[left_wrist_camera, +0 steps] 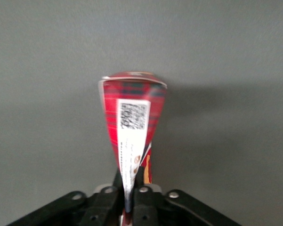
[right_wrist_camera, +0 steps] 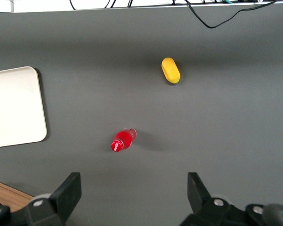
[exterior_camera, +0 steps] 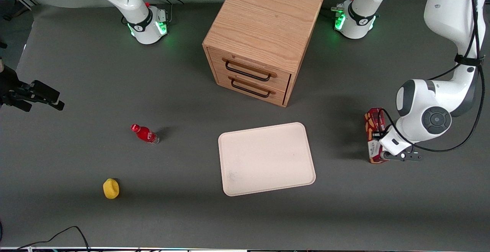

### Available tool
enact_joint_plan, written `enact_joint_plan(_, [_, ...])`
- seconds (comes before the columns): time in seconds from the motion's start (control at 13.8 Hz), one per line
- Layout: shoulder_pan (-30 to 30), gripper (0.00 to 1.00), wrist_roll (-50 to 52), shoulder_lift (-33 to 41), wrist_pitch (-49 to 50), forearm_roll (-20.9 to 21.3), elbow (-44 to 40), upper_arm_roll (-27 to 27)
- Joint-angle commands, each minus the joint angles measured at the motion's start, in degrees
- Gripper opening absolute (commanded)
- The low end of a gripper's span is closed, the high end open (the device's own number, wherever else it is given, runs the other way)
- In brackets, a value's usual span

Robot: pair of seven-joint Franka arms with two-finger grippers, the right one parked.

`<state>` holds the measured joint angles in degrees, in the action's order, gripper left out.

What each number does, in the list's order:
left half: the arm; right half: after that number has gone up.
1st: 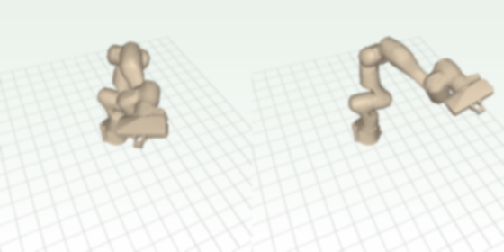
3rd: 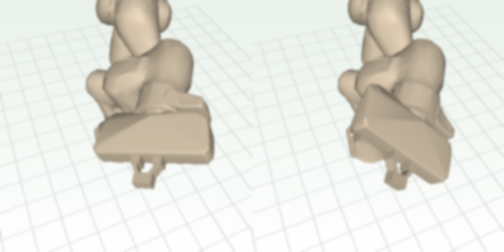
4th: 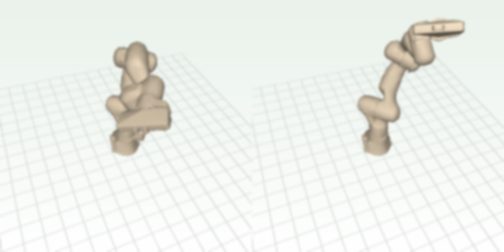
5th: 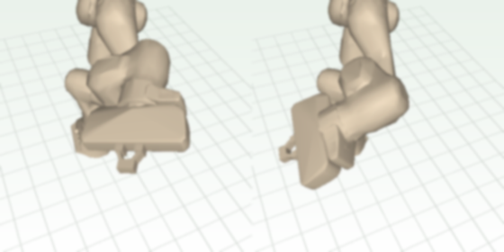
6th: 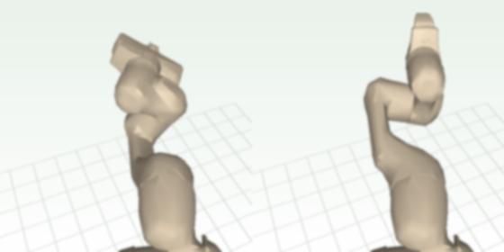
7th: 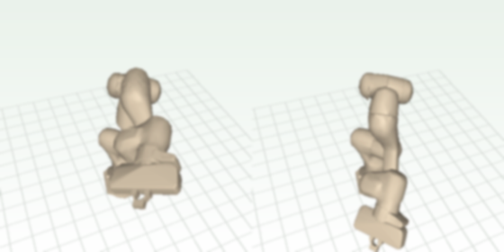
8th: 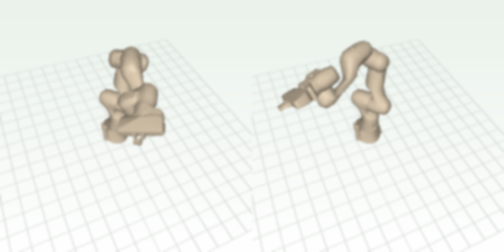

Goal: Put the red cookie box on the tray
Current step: 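Close the left gripper on the red cookie box and lift it, then carry the box over the white tray and lower it onto it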

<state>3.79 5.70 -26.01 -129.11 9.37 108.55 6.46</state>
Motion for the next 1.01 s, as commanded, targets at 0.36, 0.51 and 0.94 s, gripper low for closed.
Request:
enact_joint_plan(0.36, [-13.62, 0.00, 20.03, -15.64, 25.93, -6.28, -39.45, -0.31])
enact_joint_plan(0.51, [-16.95, 0.00, 25.47, -16.87, 20.76, -6.90, -39.99, -0.31])
enact_joint_plan(0.94, [-25.22, 0.00, 35.61, -21.80, 18.72, -6.38, -42.72, -0.48])
